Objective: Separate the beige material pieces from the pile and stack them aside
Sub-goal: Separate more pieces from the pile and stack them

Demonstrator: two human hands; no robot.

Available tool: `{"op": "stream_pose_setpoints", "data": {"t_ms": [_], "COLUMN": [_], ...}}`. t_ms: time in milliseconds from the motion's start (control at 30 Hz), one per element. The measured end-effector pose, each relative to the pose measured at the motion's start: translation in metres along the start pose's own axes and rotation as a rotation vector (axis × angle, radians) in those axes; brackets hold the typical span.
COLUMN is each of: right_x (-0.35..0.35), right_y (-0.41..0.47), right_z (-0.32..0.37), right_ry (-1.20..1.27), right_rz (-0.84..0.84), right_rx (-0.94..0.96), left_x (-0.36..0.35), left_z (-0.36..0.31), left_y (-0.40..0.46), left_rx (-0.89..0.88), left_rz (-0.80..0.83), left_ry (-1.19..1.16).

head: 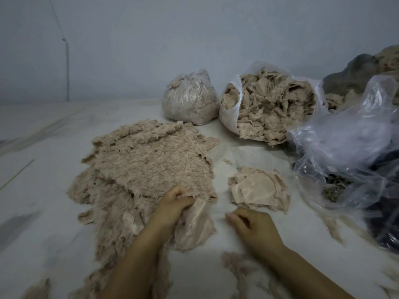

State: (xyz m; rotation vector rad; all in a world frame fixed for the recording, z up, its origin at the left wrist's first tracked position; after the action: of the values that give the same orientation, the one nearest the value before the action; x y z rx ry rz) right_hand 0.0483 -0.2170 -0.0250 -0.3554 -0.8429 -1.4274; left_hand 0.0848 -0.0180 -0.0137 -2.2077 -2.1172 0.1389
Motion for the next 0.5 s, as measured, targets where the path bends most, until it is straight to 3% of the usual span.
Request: {"op": "stream_pose_setpoints", "data": {"t_ms": [67,233,367,500], "right_x": [0.003,-0.021,-0.002,-0.019], "right_y": [0.012,0.007,0.005,0.017], "right_z": [0.013,0.009,0.014,0.029], "right_ry": [-0.077,-0.139,0.399,0.744], "right_rz": [-0.049,0.309,0.135,0.164], "right_rx": [0.134,0.178,-0.075,-0.28], "left_x": [-0.008,-0.015,-0.022,-0.043], "left_z": [-0.004,-0.003,0.0,0.001], "left_y": [-0.002,-0.005,-0.002,-0.004], "left_rx": [-0.018,-0.026,0.026,-0.015], "left_rz": [0.02,0.066,0.07,0.176], "left_ry": [0.064,0.102,-0.005,-0.071]}}
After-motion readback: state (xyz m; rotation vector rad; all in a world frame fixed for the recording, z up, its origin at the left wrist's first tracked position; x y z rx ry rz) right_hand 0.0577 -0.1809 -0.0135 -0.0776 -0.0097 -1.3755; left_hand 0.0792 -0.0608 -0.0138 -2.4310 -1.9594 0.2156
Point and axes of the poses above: each hand's wrist, its own y-axis towards the middle knuckle, its own x-axis out of the back of the hand, z = x × y, the point moved 6 cm from there along y, towards the middle knuckle, and after that the axes turned 2 degrees about z, right-handed, at the moved point
